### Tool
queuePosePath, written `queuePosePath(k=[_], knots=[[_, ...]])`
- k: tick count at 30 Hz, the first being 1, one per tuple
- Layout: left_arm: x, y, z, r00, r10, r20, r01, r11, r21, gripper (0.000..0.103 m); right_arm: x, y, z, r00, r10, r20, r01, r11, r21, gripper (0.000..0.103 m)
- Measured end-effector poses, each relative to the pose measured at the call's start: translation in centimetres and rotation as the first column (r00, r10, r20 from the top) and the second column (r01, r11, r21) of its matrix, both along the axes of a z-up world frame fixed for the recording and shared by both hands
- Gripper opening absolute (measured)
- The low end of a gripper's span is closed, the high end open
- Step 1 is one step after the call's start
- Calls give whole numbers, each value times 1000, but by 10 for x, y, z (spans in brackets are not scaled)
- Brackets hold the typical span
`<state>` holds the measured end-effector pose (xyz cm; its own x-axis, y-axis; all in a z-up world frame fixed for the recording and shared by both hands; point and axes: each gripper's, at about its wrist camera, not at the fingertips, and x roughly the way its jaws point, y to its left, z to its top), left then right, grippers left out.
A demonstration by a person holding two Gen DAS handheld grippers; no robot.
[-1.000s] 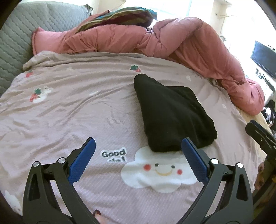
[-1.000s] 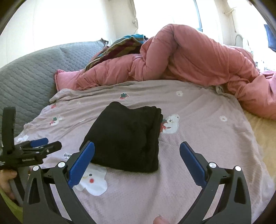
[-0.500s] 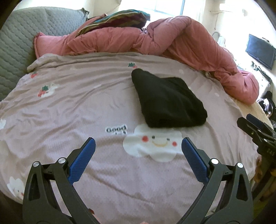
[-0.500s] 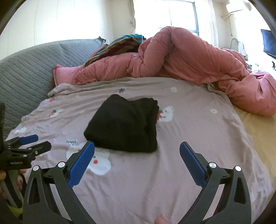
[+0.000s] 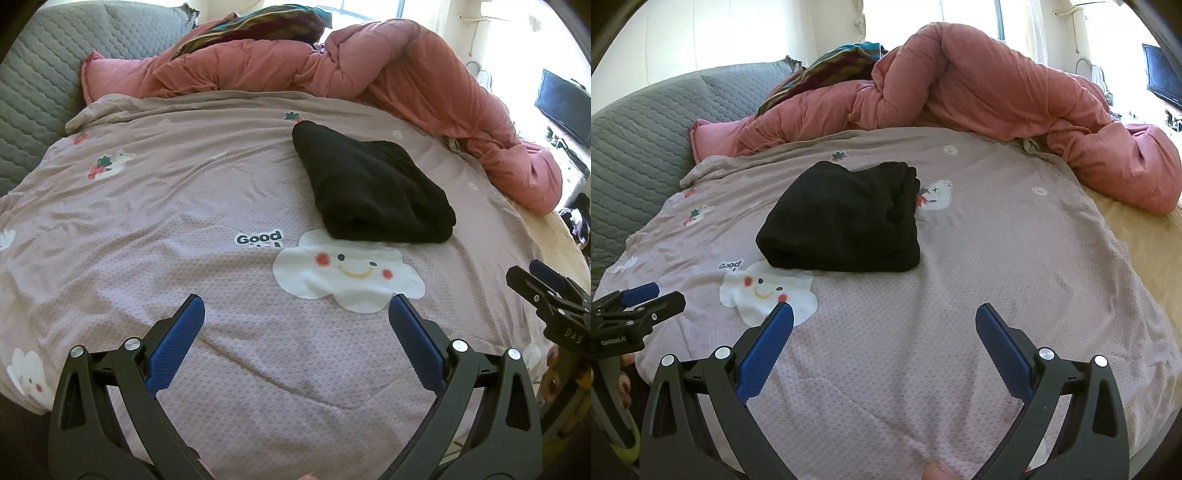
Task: Fold small clothes
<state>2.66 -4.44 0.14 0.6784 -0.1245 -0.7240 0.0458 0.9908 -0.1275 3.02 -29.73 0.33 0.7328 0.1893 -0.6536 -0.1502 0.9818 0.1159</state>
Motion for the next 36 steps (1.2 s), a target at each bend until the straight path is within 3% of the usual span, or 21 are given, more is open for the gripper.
queuePosePath(k=[36], knots=[[-5, 4, 3, 999, 43, -3, -43, 998, 39, 93, -4, 7, -3, 1000, 3, -6, -3, 1000, 2, 98]])
